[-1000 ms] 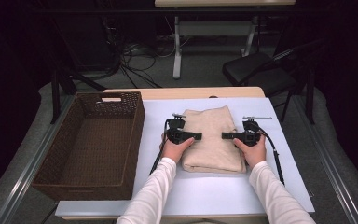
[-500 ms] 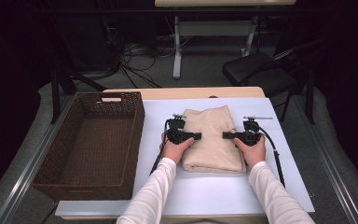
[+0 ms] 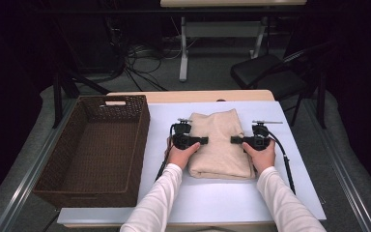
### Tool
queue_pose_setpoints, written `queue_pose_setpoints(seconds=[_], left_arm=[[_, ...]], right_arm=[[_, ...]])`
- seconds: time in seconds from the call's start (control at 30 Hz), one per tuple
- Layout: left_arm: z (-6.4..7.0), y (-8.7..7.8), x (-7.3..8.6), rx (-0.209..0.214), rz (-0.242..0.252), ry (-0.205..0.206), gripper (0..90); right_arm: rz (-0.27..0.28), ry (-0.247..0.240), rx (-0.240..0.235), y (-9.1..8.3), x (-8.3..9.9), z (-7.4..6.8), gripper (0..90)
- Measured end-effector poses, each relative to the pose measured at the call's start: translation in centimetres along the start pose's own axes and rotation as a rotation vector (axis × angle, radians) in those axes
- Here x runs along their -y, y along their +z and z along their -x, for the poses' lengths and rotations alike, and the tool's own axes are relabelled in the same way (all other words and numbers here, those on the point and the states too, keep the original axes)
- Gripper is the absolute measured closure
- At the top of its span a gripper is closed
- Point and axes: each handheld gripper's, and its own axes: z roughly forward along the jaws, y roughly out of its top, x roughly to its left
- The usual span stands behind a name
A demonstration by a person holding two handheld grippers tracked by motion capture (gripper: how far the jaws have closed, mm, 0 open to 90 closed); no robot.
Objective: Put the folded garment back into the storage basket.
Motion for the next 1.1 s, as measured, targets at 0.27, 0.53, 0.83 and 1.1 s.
queue_pose_setpoints(seconds=[0.27,0.53,0.83,1.1], left_arm=[[0.0,0.0,0.2,0.003,0.020,-0.010,37.0],[0.1,-0.2,0.2,0.009,0.031,-0.007,41.5],[0.4,-0.4,0.2,-0.006,0.039,0.008,49.6],[0.4,-0.6,0.1,0.004,0.045,-0.013,50.6]], right_arm=[[-0.009,0.019,-0.019,-0.1,-0.2,0.1,69.8],[0.008,0.004,0.003,-0.2,-0.1,-0.4,70.3],[0.034,-0.020,0.014,-0.5,-0.1,-0.9,70.8],[0.047,-0.010,0.013,-0.7,-0.2,-1.3,70.8]])
